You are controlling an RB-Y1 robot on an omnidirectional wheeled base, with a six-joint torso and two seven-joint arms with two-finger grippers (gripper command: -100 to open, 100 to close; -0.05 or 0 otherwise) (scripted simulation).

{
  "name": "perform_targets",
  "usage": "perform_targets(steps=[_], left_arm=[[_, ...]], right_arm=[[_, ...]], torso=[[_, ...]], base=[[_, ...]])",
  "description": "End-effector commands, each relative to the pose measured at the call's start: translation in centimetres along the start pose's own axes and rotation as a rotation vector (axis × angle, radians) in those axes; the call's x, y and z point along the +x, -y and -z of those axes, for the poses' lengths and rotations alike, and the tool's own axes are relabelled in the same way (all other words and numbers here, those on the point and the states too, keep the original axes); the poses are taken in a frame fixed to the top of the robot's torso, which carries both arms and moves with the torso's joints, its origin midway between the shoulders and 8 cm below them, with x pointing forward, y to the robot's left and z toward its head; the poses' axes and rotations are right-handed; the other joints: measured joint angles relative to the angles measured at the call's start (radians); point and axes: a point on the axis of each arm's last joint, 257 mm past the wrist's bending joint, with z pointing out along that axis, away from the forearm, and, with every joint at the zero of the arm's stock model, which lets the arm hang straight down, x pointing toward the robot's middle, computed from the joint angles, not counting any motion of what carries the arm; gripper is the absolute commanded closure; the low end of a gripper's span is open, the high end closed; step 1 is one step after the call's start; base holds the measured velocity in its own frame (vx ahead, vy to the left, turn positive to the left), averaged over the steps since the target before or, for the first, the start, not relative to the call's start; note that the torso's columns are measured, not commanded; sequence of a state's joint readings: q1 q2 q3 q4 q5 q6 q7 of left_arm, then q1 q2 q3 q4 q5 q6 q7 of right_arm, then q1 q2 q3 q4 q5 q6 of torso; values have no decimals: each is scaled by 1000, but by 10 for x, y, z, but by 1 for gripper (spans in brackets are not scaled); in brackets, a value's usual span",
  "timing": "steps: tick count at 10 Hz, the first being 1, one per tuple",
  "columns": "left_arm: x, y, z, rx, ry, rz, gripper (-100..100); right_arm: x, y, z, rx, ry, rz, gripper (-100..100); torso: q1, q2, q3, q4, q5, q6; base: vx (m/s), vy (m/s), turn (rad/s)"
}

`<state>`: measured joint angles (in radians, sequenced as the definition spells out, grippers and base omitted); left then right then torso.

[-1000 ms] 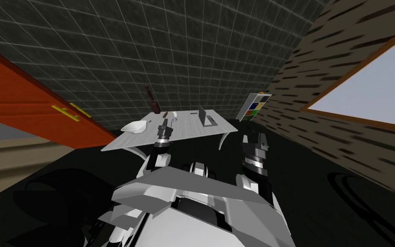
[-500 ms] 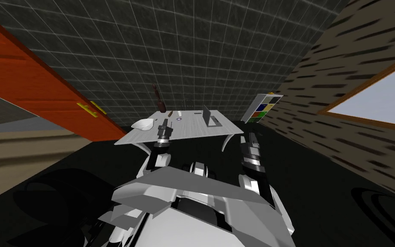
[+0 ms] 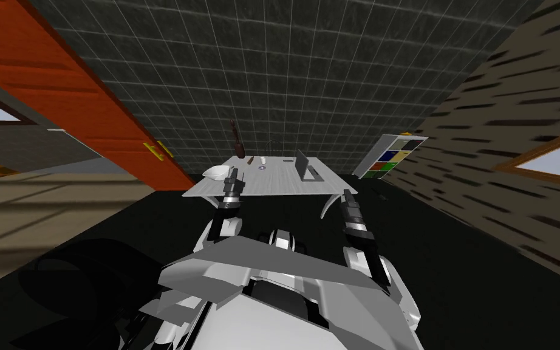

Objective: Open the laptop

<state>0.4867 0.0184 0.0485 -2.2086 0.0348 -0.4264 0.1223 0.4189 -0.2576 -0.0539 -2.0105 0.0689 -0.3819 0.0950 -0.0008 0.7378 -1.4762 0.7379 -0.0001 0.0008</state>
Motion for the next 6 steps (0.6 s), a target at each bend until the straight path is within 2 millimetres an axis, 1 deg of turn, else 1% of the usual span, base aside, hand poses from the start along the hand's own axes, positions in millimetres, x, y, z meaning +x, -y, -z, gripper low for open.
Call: perform_targets(steps=[1,2,3,5,6], left_arm=[[0,0,0,0,0,0,0],[0,0,0,0,0,0,0],[0,0,0,0,0,0,0],[0,0,0,0,0,0,0],[0,0,0,0,0,0,0]], right_arm=[[0,25,-3,47,-50,157,-100],[-2,38,-5,68,-72,227,-100],[-2,38,-5,68,-73,236,-100],[-8,63,-8,110,-116,387,-100],[-8,63,-8,110,-117,394,-100]], torso=[[0,0,0,0,0,-1],[1,0,0,0,0,-1],[2,1,0,0,0,-1],[0,0,0,0,0,-1],[1,0,0,0,0,-1]], base=[[-14,48,278],[-25,55,254],[-15,40,66],[-13,47,203],[-7,42,114]])
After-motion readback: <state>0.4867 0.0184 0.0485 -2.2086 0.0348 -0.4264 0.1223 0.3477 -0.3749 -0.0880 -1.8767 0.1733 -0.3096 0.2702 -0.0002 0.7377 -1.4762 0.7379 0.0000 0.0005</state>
